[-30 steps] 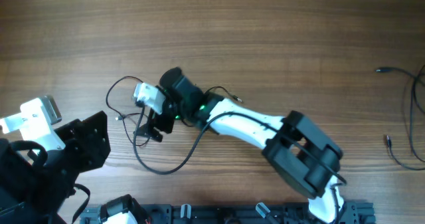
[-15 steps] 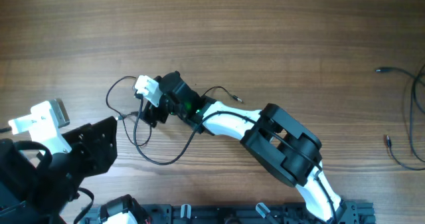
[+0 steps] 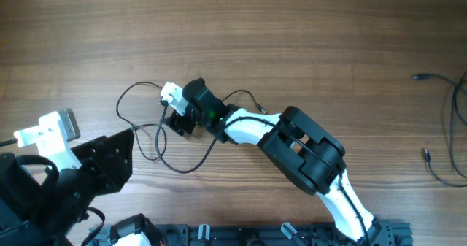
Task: Untangle cables
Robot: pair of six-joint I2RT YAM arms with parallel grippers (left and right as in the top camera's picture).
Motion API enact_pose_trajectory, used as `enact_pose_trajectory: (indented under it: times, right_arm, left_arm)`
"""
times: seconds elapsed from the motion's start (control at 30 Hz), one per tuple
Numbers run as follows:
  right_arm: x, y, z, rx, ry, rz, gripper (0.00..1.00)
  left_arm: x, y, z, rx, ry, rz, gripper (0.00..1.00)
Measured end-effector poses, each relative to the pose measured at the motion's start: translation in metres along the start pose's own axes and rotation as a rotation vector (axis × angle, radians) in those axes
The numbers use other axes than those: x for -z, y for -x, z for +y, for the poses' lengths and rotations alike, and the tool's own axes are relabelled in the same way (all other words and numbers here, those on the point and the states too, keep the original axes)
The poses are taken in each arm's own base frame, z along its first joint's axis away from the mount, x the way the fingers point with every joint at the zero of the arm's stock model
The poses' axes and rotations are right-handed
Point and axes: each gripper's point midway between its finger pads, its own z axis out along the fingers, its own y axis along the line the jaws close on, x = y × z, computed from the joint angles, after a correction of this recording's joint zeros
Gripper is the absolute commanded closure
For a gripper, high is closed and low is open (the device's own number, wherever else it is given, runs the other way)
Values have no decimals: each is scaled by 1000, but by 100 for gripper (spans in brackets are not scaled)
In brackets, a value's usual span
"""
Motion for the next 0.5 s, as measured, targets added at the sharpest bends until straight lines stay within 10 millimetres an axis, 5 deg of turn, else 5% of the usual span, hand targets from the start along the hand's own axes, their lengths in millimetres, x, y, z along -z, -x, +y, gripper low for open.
enact_pose_trajectory:
  times: [0.07, 0.13, 0.4, 0.5]
  right_arm:
    - [0, 0, 1, -16, 7, -1, 47]
    - [0, 0, 3, -26, 16, -2, 94]
    - [2, 7, -1, -56, 13, -25, 96]
    - [36, 52, -34, -45, -44, -116, 96]
  left_arm:
    - [0, 0, 0, 0, 0, 0, 45]
    - [0, 0, 0, 0, 0, 0, 45]
    - [0, 0, 0, 1, 0, 2, 45]
    - [0, -1, 0, 2, 1, 3, 45]
